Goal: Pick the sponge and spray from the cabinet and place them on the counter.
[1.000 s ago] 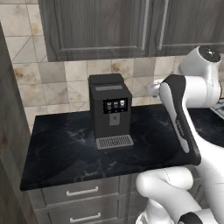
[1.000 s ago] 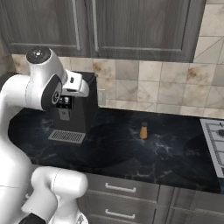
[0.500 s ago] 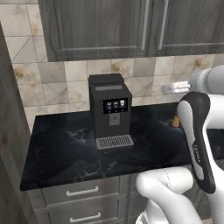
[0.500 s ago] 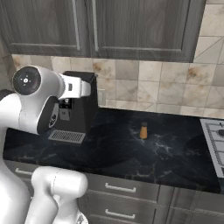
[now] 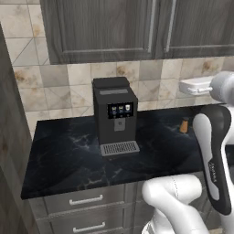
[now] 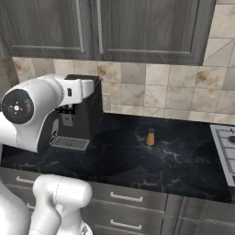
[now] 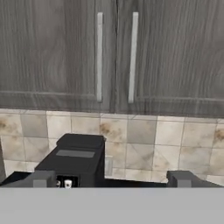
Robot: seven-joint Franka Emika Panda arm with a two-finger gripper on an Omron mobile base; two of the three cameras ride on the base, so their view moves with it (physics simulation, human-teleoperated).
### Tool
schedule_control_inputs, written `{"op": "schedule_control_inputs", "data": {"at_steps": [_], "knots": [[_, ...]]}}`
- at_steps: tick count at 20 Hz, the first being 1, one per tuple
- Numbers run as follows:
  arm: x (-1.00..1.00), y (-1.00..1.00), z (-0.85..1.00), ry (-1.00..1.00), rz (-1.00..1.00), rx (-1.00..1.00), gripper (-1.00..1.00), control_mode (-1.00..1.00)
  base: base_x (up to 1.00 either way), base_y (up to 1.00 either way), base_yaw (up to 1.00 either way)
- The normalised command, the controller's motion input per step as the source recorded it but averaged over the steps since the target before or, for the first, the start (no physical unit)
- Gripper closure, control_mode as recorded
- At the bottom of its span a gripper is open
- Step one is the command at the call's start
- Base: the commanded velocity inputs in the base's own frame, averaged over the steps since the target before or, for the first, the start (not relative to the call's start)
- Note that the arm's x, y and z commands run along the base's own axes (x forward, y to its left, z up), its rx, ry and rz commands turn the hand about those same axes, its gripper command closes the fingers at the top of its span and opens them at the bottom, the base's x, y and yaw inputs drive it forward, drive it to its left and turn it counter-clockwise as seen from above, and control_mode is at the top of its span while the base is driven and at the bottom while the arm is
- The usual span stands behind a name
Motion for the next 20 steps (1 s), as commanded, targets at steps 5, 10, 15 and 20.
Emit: {"op": "schedule_control_inputs", "data": {"at_steps": [5,10,15,20], "knots": [[-0.16,-0.01,0.41,-0.22,0.00,0.00,-1.00,-1.00,0.00,0.00,0.00],[-0.10,-0.03,0.41,-0.21,0.00,0.00,-1.00,-1.00,0.00,0.00,0.00],[0.00,-0.03,0.33,-0.14,0.00,0.02,-1.00,-1.00,0.00,0.00,0.00],[0.08,-0.05,0.23,-0.07,0.00,0.05,-1.00,-1.00,0.00,0.00,0.00]]}}
